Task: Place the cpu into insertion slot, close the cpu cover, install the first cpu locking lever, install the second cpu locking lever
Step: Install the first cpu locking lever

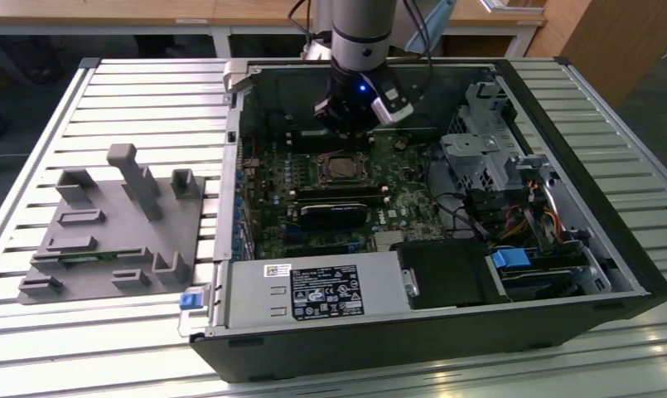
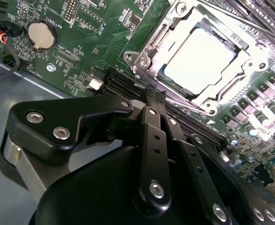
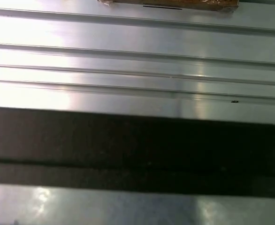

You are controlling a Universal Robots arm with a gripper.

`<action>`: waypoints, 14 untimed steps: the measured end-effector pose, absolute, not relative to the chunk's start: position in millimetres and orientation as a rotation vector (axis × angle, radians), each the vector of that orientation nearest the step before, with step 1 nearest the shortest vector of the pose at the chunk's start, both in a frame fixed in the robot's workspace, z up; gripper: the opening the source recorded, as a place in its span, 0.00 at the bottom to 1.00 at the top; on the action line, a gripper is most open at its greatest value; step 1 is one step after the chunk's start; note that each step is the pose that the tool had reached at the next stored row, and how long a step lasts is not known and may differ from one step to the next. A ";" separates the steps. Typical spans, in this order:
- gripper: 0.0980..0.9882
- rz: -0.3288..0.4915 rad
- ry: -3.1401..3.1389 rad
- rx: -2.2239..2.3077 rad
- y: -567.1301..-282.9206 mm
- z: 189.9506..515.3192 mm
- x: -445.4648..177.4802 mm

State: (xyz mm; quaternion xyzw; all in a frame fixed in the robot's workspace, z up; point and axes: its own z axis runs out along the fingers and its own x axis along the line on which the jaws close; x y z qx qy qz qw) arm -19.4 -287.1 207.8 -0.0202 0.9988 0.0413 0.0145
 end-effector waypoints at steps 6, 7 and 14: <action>0.01 0.128 3.109 -0.054 -286.9 202.4 -18.6; 0.01 0.128 3.109 -0.053 -286.8 201.6 -18.4; 0.01 0.126 3.109 -0.052 -286.6 198.6 -18.0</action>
